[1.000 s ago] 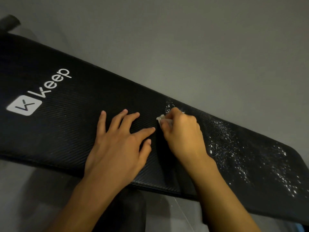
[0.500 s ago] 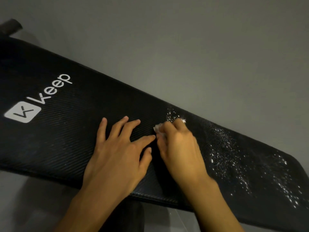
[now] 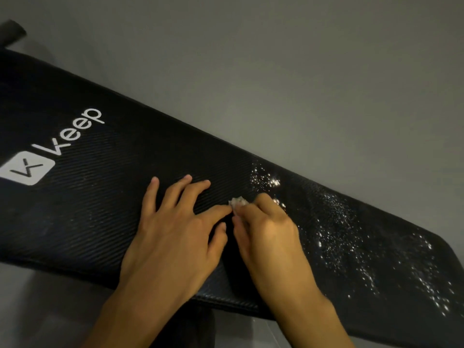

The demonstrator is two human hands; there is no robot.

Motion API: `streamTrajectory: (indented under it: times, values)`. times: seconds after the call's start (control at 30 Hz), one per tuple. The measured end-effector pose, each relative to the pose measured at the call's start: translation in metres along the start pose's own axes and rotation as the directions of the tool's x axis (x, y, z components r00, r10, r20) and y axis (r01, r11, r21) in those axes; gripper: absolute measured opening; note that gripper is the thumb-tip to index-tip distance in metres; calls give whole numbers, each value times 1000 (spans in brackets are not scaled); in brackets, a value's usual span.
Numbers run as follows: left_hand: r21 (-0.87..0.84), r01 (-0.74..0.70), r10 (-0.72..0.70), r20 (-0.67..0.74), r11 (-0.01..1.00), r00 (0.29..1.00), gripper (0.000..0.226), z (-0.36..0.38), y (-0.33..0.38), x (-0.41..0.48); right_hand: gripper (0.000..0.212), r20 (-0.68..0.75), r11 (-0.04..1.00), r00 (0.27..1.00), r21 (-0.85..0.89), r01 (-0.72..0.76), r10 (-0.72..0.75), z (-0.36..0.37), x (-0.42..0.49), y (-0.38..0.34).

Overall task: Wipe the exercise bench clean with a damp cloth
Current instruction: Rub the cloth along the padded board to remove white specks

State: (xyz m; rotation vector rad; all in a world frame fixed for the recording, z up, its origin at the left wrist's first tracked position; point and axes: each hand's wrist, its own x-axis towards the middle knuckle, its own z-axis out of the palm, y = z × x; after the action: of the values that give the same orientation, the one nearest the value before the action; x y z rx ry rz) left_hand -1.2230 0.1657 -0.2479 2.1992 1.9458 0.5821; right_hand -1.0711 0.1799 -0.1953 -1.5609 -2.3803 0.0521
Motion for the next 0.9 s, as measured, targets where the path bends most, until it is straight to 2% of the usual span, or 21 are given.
streamTrajectory:
  times: [0.07, 0.2, 0.27, 0.43, 0.5, 0.6, 0.73, 0.9]
  values:
    - [6, 3, -3, -3, 1000, 1000, 45, 0, 0, 0, 17, -19, 1000, 1000, 23, 0, 1, 0, 9, 9]
    - [3, 2, -2, 4, 1000, 1000, 45, -2, 1, -1, 17, -62, 994, 995, -77, -79, 75, 11, 69, 36]
    - [-2, 3, -3, 1, 1000, 1000, 45, -3, 1, -1, 19, -60, 993, 993, -41, -107, 104, 13, 81, 39]
    - [6, 9, -9, 6, 1000, 1000, 45, -1, 0, 0, 30, 30, 996, 999, 90, 17, -20, -1, 32, 29]
    - [4, 15, -15, 3, 1000, 1000, 45, -1, 1, 0, 27, 58, 997, 998, 67, 34, -38, -2, 37, 34]
    - [-14, 12, -12, 10, 1000, 1000, 45, -3, 1, -1, 20, 6, 1000, 1000, -11, 11, -11, 10, 80, 48]
    - [-34, 6, -5, 10, 999, 1000, 44, -5, 0, -2, 23, -14, 998, 999, -50, -41, 40, 22, 123, 63]
    - [-53, 24, -24, -2, 998, 1000, 44, -6, 1, -1, 22, -5, 1000, 1000, -22, -15, 15, 8, 85, 46]
